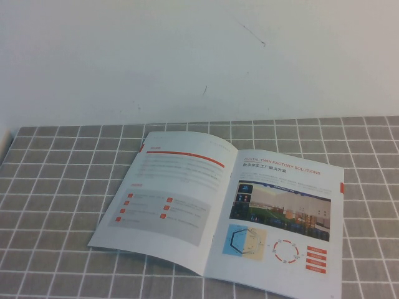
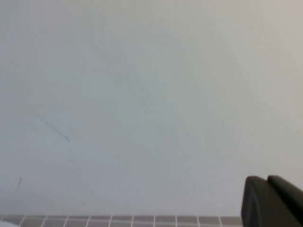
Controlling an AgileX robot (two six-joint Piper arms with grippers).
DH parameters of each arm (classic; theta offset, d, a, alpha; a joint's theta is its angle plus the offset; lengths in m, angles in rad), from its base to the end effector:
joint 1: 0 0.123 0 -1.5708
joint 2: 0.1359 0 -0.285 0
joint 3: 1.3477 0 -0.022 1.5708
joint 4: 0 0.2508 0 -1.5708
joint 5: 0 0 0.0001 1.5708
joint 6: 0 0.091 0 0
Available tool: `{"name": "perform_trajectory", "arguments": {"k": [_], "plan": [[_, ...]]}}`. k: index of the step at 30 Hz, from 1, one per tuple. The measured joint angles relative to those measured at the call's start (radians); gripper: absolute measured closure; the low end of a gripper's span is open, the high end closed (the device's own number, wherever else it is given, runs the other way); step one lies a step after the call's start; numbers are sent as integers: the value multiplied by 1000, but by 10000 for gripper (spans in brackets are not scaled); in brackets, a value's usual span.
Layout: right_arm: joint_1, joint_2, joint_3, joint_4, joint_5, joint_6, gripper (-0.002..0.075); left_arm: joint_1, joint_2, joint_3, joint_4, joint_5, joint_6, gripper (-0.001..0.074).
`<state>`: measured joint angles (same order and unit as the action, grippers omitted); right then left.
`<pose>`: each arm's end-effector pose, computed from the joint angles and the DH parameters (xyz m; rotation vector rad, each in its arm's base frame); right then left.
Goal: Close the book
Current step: 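Close the open booklet and leave it lying on the table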
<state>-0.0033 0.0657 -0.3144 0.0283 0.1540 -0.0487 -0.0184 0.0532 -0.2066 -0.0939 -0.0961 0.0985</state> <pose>0.0398 0.0003 0.2999 -0.0157 1.3888 -0.0170 0.0444 0.0000 0.2876 0.0066 1.2345 -0.0061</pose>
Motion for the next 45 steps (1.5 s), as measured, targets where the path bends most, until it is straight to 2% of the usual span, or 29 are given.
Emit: {"name": "perform_trajectory", "arguments": {"k": [7,14,19,23,26,32,37,45], "plan": [[0,261,-229,40,244,-35,729,0,263,-247,-6,274,0,738],[0,603,-428,277,466,-427,729,0,596,-488,-113,549,24,738],[0,843,-483,584,485,-800,729,0,851,-586,-252,568,67,738],[0,1045,-496,817,493,-1030,729,0,1038,-657,-389,568,173,738],[0,1191,-507,918,493,-1164,729,0,1174,-709,-484,566,275,738],[32,1467,-577,974,465,-1228,729,0,1449,-839,-548,562,338,738],[137,1621,-638,971,410,-1245,729,0,1648,-946,-552,598,338,738],[181,1816,-699,970,378,-1251,729,0,1809,-1016,-557,582,352,738]]}}
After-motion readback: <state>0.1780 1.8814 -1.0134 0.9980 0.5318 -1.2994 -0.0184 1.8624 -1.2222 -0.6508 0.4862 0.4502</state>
